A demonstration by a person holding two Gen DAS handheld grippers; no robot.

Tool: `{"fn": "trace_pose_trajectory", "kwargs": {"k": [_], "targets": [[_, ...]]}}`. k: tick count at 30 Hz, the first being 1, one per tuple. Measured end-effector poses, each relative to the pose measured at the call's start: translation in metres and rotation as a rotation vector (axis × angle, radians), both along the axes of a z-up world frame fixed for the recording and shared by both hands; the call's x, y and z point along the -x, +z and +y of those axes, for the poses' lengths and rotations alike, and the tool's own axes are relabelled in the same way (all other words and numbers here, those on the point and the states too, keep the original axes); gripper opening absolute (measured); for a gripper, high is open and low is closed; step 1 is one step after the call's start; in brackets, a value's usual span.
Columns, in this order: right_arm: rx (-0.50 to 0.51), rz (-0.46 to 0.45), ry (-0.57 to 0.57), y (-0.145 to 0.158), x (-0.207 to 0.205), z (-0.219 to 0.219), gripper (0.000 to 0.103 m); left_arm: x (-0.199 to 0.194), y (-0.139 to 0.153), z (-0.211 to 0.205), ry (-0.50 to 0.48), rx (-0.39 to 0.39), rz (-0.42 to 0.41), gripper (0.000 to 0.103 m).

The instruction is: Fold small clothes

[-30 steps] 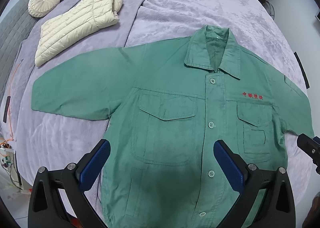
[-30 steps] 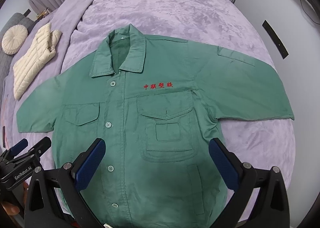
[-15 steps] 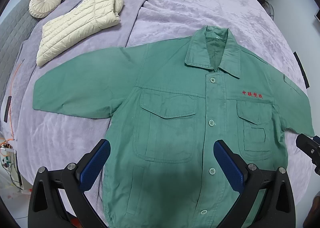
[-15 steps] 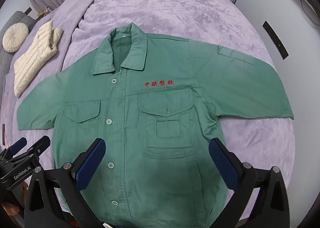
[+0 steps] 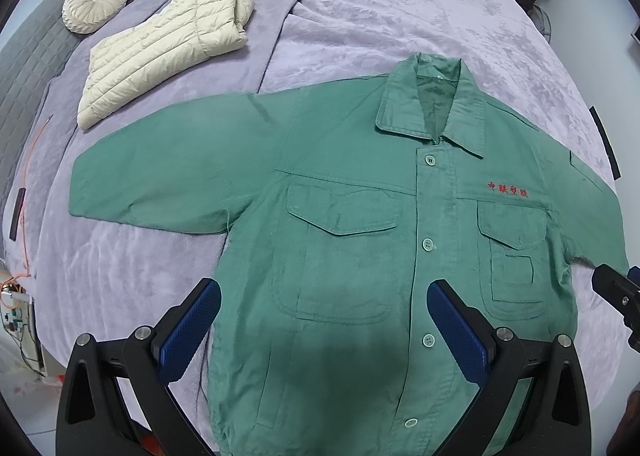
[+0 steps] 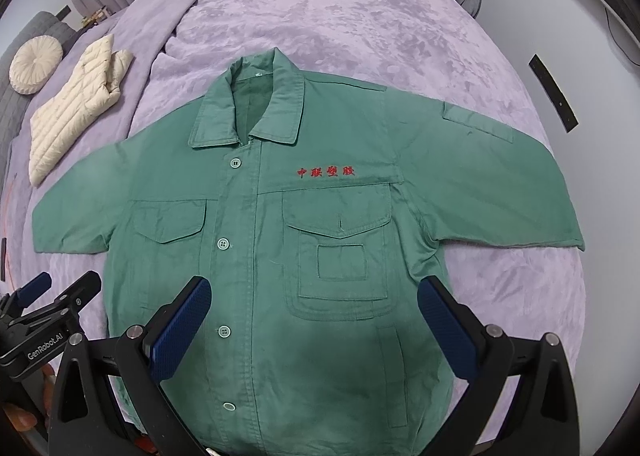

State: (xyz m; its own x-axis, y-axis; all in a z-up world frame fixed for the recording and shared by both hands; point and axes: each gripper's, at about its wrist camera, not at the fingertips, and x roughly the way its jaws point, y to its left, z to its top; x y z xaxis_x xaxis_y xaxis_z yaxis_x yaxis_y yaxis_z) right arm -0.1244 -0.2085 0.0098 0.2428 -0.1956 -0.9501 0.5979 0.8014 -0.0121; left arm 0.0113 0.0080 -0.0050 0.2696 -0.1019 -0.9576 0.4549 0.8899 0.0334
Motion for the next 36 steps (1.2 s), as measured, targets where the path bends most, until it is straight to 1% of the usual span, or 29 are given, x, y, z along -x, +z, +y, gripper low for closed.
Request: {"fn": "trace_pose_trajectory", "kwargs": {"k": [10,36], "targets": [[0.021,0.017,0.012,-0.001,-0.002,0.002,0.103,0.002,-0.002,0.001,0.002,0.000,0.001,0.103],[0.022,0.040,0.028,-0.008,-0.011,0.007,0.103,-0.006,-0.010,0.014,0.023,0.006,0.018,0.103]]}}
